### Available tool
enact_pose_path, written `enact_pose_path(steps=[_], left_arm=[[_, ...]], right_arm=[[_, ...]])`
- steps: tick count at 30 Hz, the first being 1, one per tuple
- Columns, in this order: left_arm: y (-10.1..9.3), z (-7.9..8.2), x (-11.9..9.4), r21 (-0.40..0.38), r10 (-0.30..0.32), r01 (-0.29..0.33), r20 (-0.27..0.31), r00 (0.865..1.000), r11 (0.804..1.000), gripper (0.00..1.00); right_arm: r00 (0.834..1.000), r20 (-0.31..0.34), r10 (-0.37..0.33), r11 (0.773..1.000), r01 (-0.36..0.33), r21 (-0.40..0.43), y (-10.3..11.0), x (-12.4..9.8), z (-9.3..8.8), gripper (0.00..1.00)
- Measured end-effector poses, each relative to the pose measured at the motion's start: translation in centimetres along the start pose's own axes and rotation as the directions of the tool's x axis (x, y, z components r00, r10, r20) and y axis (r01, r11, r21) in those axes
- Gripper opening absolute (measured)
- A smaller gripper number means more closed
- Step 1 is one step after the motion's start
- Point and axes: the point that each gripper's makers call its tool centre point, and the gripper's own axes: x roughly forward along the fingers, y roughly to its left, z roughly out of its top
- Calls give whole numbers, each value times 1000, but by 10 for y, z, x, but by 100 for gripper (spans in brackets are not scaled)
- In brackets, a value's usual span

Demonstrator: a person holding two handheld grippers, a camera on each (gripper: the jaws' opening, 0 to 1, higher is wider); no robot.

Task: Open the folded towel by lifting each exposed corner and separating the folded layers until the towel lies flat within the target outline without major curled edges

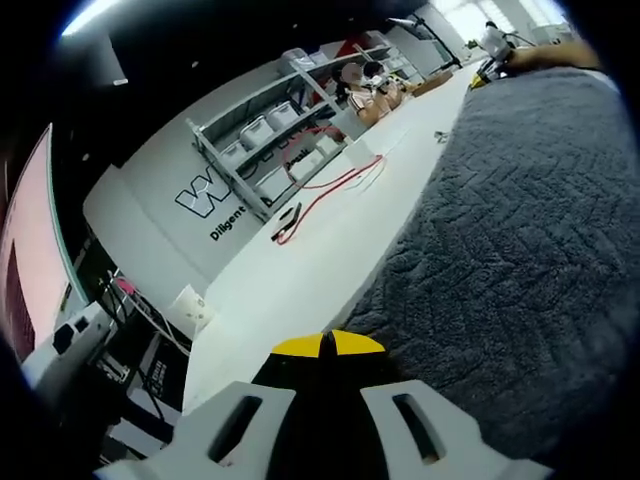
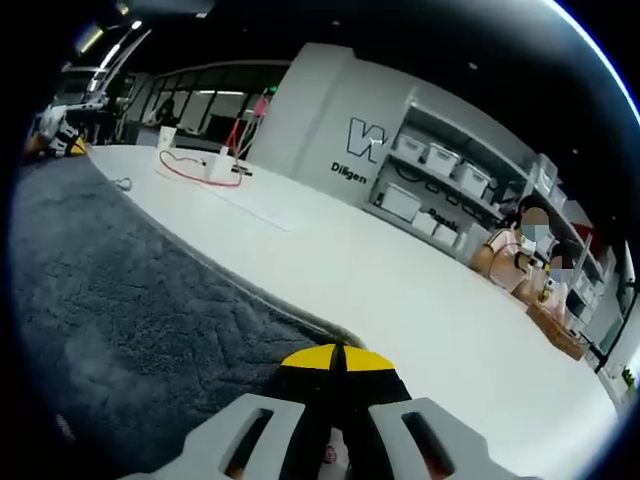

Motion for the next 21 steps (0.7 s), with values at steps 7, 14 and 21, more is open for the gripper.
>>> enact_pose_path(steps=[7, 14, 21], left_arm=[[-3, 0, -1, 42, -8, 9, -7, 1000, 999, 1], [-3, 1, -1, 17, -14, 14, 6, 1000, 1000, 1], [-3, 0, 0, 45, -1, 1, -4, 1000, 999, 1]], right_arm=[[1000, -2, 6, 999, -6, 32, 2, -3, 0, 0], [1000, -3, 7, 998, -7, 61, -10, 9, -3, 0], [1000, 6, 20, 998, -20, 60, -9, 11, -4, 0]])
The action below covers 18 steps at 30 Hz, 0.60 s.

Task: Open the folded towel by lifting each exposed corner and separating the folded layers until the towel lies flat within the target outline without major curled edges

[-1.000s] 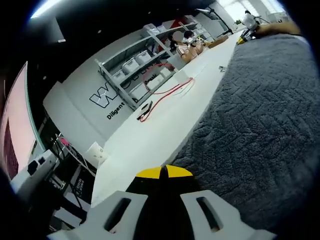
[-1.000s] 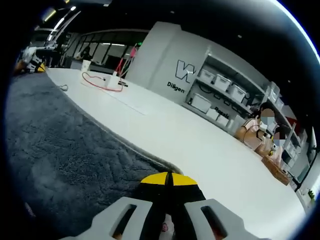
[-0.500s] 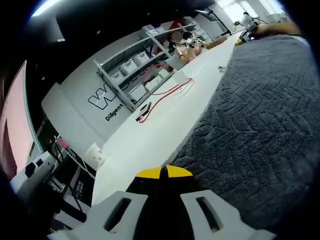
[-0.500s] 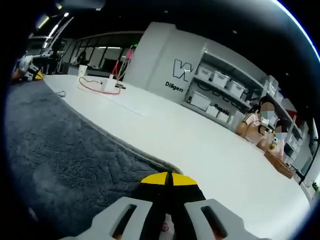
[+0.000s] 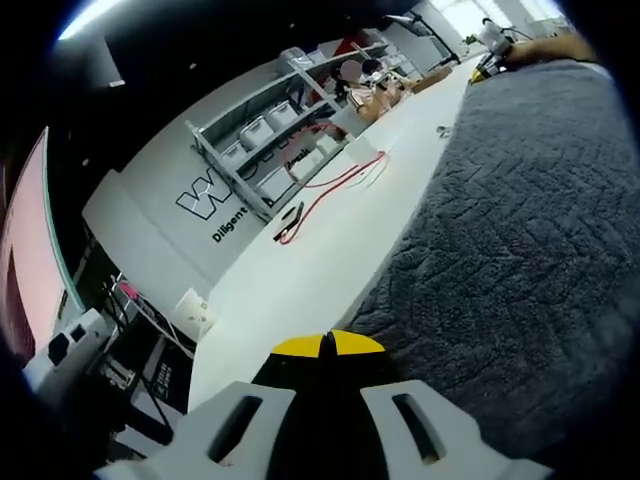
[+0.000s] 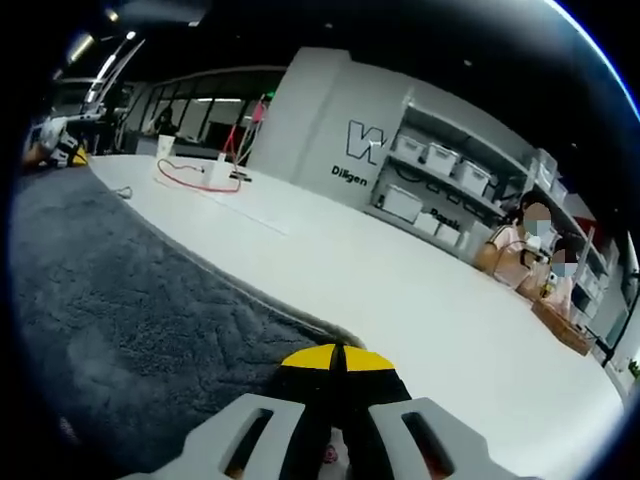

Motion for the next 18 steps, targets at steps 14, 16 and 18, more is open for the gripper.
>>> enact_pose_path(steps=[14, 16, 18], left_arm=[[-6, 3, -7, 23, 0, 0, 7, 1000, 1000, 1], [-10, 9, -8, 175, 0, -2, 13, 1000, 985, 1], [-13, 10, -10, 241, 10, -8, -9, 1000, 971, 1]], right_arm=[[1000, 16, -5, 1000, 6, -5, 4, -1, -2, 0], [1000, 12, -6, 1000, 6, -7, 6, -3, -1, 0], [1000, 16, -3, 1000, 3, 4, 6, -4, -1, 0]])
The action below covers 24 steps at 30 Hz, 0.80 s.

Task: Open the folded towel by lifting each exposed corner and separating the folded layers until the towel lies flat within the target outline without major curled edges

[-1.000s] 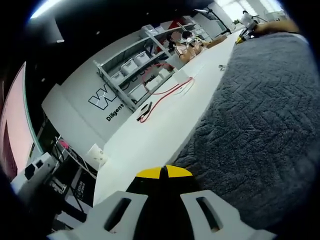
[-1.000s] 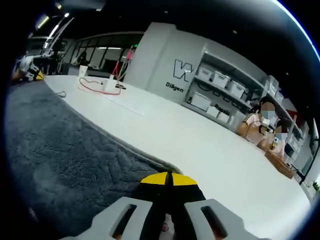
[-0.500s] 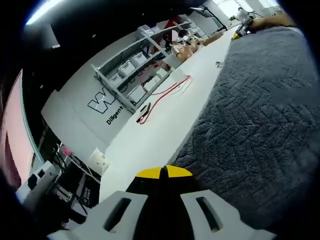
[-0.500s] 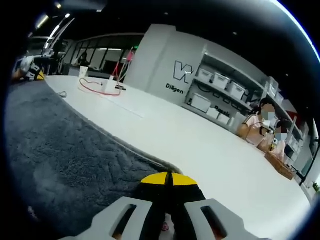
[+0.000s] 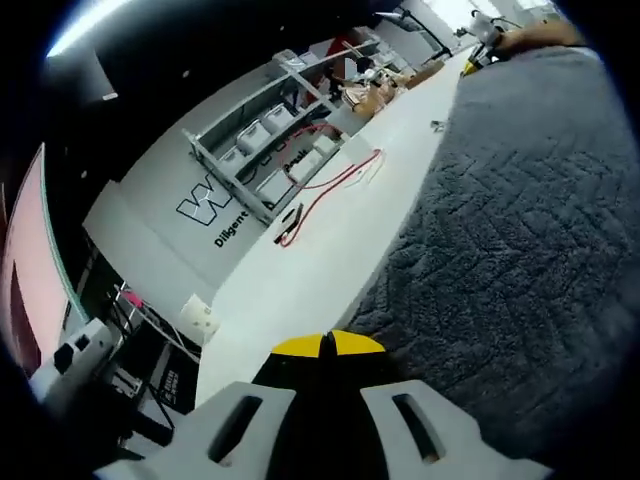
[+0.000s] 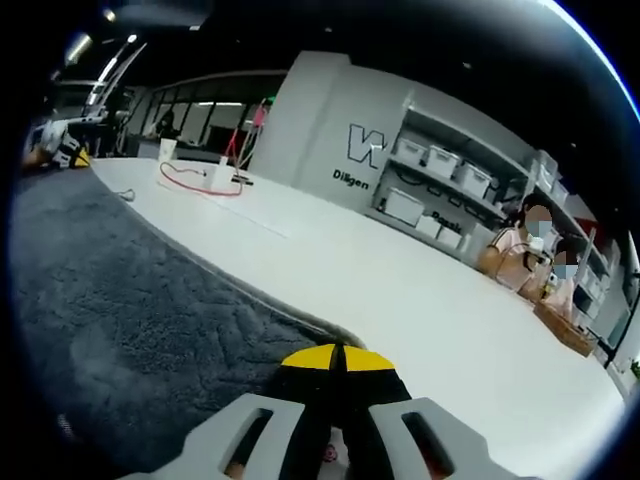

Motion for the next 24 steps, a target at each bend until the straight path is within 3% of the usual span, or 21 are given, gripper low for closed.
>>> enact_pose_path(steps=[4, 5, 6, 8, 10, 15, 24], left_arm=[[-2, 3, -4, -8, 3, -4, -13, 1000, 1000, 1], [-2, 3, -6, -32, 5, -5, -1, 1000, 999, 1], [7, -5, 6, -118, 3, -2, 8, 1000, 993, 1], [8, -6, 6, -134, 0, 2, 16, 1000, 991, 1], [9, -8, 7, -199, -4, 6, 12, 1000, 980, 1], [13, -11, 11, -241, -11, 16, 25, 1000, 970, 1], [18, -13, 25, -193, -13, 14, 6, 1000, 981, 1]], right_arm=[[1000, 7, 3, 1000, -3, 16, 1, -1, 0, 0], [1000, 8, 3, 1000, -3, 12, 1, -1, 0, 0], [1000, 8, 0, 1000, 0, 3, 1, -1, 1, 0], [1000, 9, 2, 1000, -2, 6, 0, 0, 0, 0], [1000, 10, 11, 1000, -11, 17, 1, -1, 1, 0], [1000, -3, 21, 1000, -21, -18, 1, 0, 1, 0], [999, -9, 41, 999, -41, 8, -3, 5, 0, 0]])
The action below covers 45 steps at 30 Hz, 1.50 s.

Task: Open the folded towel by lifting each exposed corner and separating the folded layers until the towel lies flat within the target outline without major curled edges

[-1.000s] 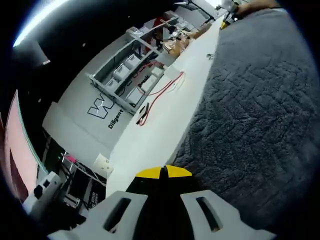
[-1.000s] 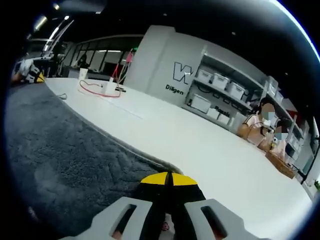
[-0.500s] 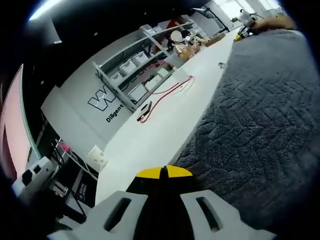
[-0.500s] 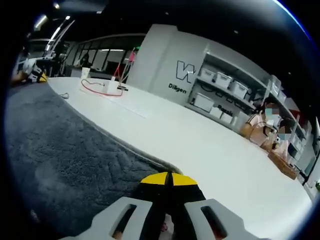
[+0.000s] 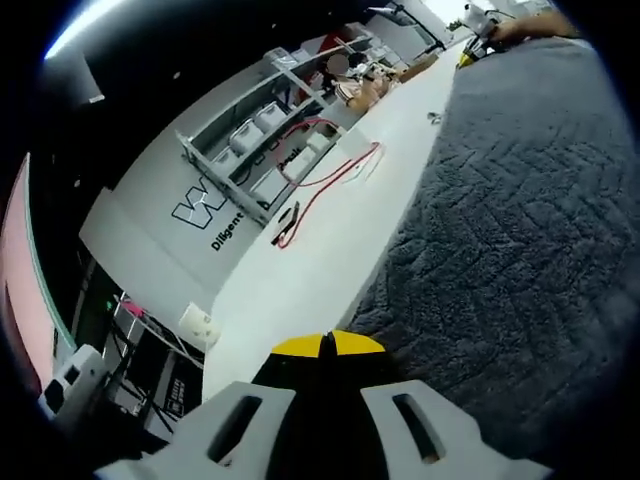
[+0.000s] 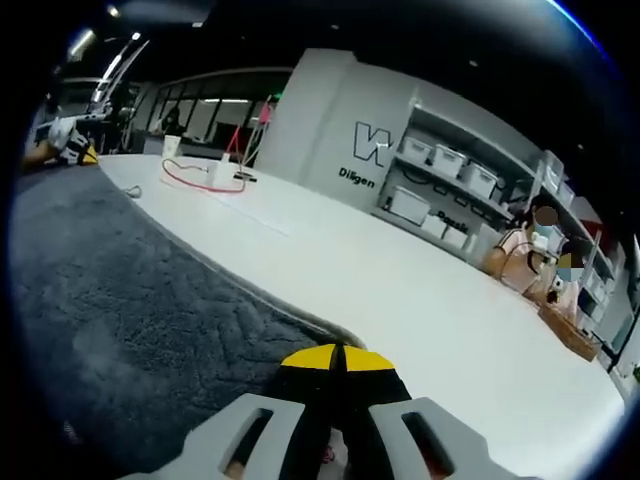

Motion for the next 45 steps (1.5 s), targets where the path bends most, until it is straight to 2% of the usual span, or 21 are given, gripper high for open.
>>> enact_pose_path(steps=[5, 7, 8, 10, 12, 14, 16, 17, 21, 23, 24, 28, 29, 30, 32, 34, 36, 38, 40, 42, 45], left_arm=[[6, -1, 10, 17, -3, 3, -5, 1000, 1000, 1], [6, 0, 12, 87, -13, 13, 1, 1000, 996, 1], [9, -2, 14, 41, -1, 2, -15, 1000, 999, 1], [11, -3, 20, 23, -10, 10, -5, 1000, 1000, 1], [14, -4, 21, 7, -11, 11, 10, 1000, 1000, 3], [16, -6, 26, -94, -16, 19, 32, 999, 995, 11], [17, -5, 22, -94, -20, 24, 42, 999, 995, 13], [18, -6, 22, -99, -20, 23, 37, 999, 995, 12], [15, 4, 13, -62, -13, 15, 26, 1000, 998, 19], [13, 8, 13, -89, -23, 27, 46, 999, 996, 20], [15, 12, 5, -103, -4, 9, 46, 999, 995, 21], [12, 22, -4, -189, -9, 22, 66, 998, 982, 23], [11, 24, -6, -191, -5, 19, 74, 997, 981, 24], [7, 27, -10, -188, -4, 19, 77, 997, 982, 24], [4, 30, -14, -196, -6, 22, 82, 997, 980, 26], [2, 33, -18, -204, -2, 21, 91, 996, 979, 31], [1, 34, -23, -246, 8, 11, 79, 997, 969, 40], [4, 40, -30, -282, 27, -1, 89, 996, 960, 45], [5, 50, -39, -313, 37, 3, 122, 992, 950, 44], [5, 57, -43, -339, 37, 14, 143, 989, 941, 43], [5, 71, -55, -354, 56, 9, 173, 983, 935, 52]], right_arm=[[1000, 2, -8, 1000, 8, -7, -1, 2, 0, 0], [1000, 22, 18, 1000, -18, -6, -1, 2, 1, 0], [999, 28, 32, 996, -34, 81, -1, 1, 0, 0], [999, 32, 30, 998, -31, 54, -4, 1, -1, 0], [999, 25, 21, 999, -20, -25, -3, 1, 1, 0], [1000, 10, 13, 998, -13, -64, 3, -1, 4, 0], [1000, 9, 29, 999, -29, -25, 7, -4, 6, 0], [999, 36, 30, 999, -30, -11, 6, -6, 11, 0], [999, 43, 30, 999, -29, -16, 5, -8, 13, 5], [997, 71, 21, 999, -23, 24, 6, -17, 17, 6], [995, 97, 28, 999, -30, 25, 9, -22, 22, 7], [979, 198, 57, 996, -68, 51, 25, -51, 51, 11], [981, 191, 44, 991, -67, 115, 26, -57, 51, 13], [981, 191, 45, 989, -71, 129, 27, -58, 52, 15], [966, 254, 47, 975, -99, 197, 30, -68, 64, 20], [960, 275, 47, 967, -114, 230, 34, -76, 70, 25], [958, 281, 55, 966, -122, 226, 40, -86, 75, 29], [950, 303, 77, 969, -143, 202, 52, -95, 81, 27], [944, 321, 76, 972, -142, 187, 61, -104, 87, 29], [939, 337, 74, 973, -142, 182, 66, -108, 91, 37], [934, 353, 62, 985, -115, 131, 77, -118, 103, 49]])
